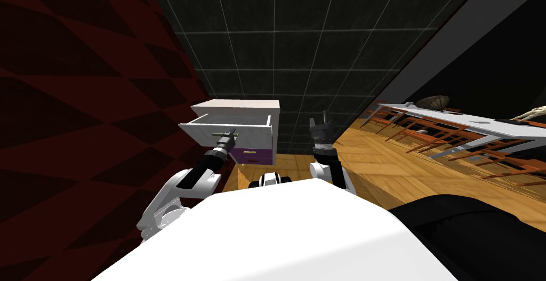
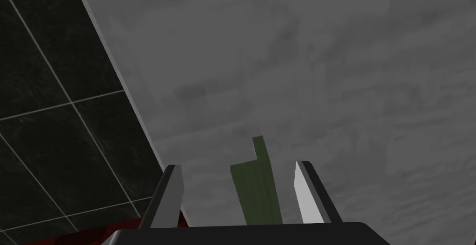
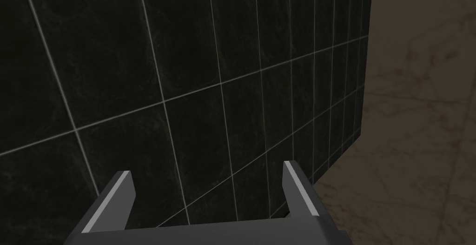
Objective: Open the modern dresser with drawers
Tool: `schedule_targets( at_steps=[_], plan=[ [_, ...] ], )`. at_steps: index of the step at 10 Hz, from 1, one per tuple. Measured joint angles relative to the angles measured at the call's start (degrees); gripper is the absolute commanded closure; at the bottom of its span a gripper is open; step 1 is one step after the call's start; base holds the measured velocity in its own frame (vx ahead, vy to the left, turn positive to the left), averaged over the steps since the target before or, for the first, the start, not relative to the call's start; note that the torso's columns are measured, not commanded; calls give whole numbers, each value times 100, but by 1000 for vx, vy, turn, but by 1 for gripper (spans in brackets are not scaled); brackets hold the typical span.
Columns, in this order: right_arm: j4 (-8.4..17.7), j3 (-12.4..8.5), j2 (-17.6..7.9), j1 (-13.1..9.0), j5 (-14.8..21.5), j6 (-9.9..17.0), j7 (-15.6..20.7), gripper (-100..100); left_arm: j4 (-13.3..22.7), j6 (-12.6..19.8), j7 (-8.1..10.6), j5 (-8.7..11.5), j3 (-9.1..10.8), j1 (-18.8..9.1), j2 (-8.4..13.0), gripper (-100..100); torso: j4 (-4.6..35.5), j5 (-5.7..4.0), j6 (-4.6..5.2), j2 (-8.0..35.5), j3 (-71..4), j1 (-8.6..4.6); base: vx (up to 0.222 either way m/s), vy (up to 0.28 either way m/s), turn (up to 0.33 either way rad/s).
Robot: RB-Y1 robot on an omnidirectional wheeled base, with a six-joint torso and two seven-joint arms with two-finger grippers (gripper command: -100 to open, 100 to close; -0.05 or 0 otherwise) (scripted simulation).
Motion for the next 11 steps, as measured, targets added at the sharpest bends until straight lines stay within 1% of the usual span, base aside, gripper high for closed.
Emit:
schedule_targets(
  at_steps=[3, 6, 8, 9, 11],
  plan=[
    [-1, 0, 0, 2, 0, -1, 0, 0, -278, 488, 404, 58, 105, -226, 411, -100, 4, -3, 1, 0, -5, 0, 33, -12, -7],
    [-1, 0, 0, 1, 0, -1, 0, 0, -532, 897, 750, 39, 139, -379, 730, -100, 27, -6, -4, 54, 28, 3, 8, -8, -11],
    [-1, 0, 0, 1, 0, -1, 0, 0, -684, 1183, 997, 77, 172, -452, 975, -100, 56, -23, -12, 74, 34, -3, -2, -5, -5],
    [-1, 0, 0, 1, 0, 0, 0, 0, -681, 1220, 1025, 80, 168, -453, 986, 0, 43, -16, -9, 70, 36, -4, 0, 0, 0],
    [-1, 0, 0, 1, 0, 0, 0, 0, -659, 1234, 1024, 86, 155, -435, 985, 0, 27, -10, -2, 47, 23, -4, 0, 0, 0]
  ],
)
